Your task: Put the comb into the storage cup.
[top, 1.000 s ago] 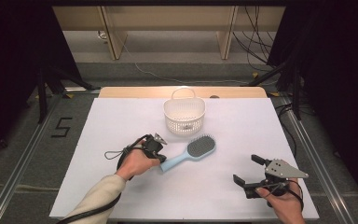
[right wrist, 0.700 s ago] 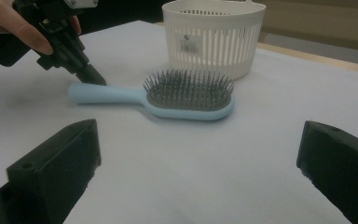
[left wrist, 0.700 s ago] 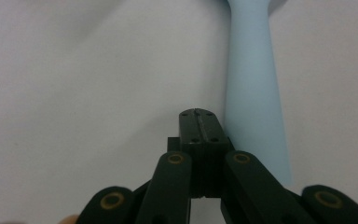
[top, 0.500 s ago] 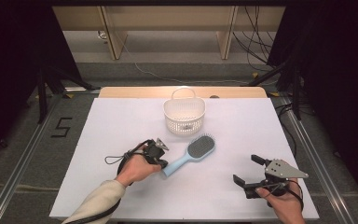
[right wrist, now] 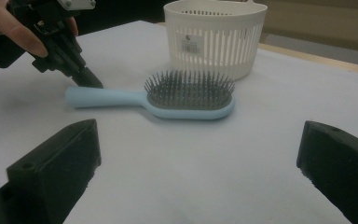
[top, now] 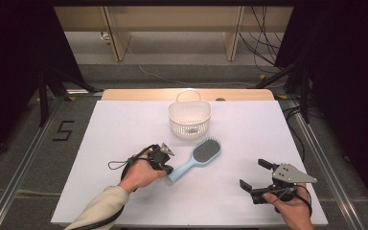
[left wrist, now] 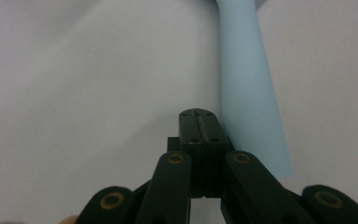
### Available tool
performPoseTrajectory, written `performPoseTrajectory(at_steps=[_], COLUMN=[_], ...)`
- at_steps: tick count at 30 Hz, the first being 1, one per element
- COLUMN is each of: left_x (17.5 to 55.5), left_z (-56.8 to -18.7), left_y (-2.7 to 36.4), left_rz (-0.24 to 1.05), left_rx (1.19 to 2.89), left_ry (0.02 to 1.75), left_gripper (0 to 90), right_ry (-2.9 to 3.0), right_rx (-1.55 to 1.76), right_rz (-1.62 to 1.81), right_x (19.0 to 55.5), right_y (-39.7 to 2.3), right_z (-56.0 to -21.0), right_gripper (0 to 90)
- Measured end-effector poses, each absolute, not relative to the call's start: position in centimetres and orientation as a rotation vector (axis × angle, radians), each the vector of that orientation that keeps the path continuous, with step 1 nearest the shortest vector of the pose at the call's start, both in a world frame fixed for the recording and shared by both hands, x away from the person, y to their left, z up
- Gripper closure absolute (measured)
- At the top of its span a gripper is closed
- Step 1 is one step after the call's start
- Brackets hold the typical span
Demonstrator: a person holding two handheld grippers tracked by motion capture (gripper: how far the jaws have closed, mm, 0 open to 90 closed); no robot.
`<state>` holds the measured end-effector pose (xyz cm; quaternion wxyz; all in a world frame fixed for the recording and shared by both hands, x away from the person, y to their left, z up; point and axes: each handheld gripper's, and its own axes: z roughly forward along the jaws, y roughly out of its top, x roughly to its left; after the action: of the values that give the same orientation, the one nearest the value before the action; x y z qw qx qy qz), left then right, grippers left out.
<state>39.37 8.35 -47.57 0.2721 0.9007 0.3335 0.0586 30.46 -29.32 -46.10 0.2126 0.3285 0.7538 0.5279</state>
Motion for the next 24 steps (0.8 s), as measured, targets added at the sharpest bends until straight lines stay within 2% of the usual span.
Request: performPoseTrajectory(at_steps=[16, 24], left_x=[39.6, 39.6], left_z=[-46.4, -45.2], left_y=[8.8, 9.0], left_rz=[0.204, 0.241], left_rx=[2.387, 2.340], left_ry=[0.902, 0.893], left_gripper=[89.7, 82.5], right_ry=[2.092, 2.092], right_rx=[0.911, 0.911], right_rz=[1.470, 1.470], right_x=[30.4, 30.4], right_y=[-29.3, -29.3], right_z=[-46.1, -46.1], right_gripper=[0.3, 0.3])
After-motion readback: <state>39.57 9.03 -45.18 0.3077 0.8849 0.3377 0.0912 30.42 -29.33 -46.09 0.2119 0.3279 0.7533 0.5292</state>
